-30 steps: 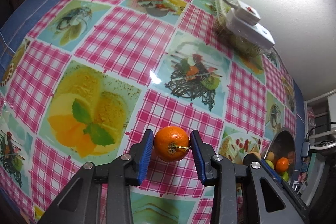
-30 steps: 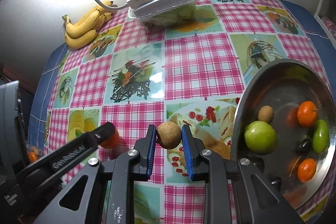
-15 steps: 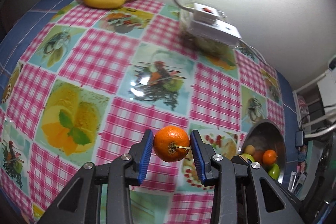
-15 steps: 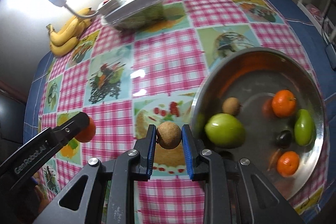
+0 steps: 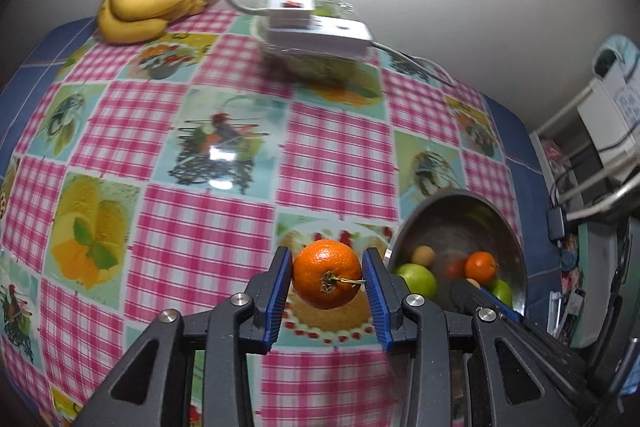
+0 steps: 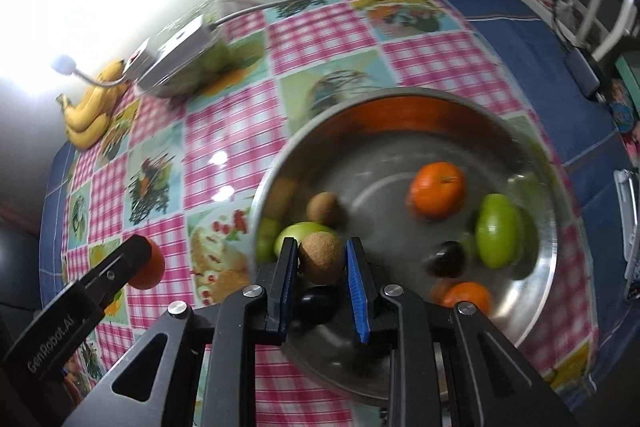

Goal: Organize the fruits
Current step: 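Carry the tangerine in the left tool and kiwi in the right tool over the bowl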

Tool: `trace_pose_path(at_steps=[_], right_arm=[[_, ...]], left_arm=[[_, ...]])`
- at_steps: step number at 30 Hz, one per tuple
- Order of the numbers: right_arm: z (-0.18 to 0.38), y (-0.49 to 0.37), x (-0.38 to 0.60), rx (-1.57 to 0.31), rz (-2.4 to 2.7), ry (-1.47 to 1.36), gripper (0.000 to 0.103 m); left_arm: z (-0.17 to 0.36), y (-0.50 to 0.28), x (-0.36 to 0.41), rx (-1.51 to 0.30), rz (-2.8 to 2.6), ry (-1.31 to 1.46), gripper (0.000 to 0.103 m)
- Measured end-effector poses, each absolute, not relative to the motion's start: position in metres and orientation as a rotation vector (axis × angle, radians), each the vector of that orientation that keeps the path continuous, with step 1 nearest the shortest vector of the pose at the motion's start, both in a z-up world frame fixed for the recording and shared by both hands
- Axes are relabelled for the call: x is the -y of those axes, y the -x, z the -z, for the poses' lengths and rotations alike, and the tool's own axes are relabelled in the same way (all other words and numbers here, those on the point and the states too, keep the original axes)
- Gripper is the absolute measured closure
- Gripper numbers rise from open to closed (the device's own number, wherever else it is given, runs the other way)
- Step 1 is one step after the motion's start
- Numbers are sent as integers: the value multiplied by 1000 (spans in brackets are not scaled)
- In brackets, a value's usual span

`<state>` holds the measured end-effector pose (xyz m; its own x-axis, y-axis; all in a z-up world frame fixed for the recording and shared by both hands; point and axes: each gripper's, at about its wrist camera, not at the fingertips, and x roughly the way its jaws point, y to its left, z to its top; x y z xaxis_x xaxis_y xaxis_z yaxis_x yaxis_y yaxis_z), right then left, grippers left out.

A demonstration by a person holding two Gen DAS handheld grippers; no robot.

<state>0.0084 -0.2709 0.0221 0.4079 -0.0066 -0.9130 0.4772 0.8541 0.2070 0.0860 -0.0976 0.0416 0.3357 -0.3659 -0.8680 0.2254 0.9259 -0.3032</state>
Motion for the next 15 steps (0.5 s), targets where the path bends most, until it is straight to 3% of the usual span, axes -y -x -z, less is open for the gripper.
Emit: trace_pose_path(at_steps=[15], right_arm=[[-37,24,314,-1065,407,-528,77]], left_arm=[[-52,-54,156,-1138,488,10,64]])
